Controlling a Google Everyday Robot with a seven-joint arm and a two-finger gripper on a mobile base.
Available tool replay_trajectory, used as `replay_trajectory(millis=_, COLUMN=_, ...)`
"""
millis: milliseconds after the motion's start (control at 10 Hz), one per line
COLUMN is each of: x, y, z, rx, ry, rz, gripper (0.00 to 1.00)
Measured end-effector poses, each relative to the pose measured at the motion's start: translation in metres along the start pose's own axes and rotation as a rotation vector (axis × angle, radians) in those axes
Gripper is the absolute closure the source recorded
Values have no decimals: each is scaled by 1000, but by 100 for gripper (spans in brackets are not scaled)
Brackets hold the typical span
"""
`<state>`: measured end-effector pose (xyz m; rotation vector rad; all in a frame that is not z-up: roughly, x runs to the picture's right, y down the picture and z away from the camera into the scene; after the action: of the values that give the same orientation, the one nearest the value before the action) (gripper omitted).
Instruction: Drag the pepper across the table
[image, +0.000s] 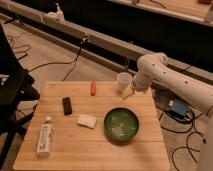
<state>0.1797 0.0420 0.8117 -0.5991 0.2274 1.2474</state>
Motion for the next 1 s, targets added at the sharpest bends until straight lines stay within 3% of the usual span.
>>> replay_trajectory(millis=700, x=0, y=-1, z=0, rx=3, ry=0, rz=0, gripper=20)
replay_trajectory(millis=1000, x=-16, y=0, z=5, rx=37, ry=7, rz=12, gripper=20)
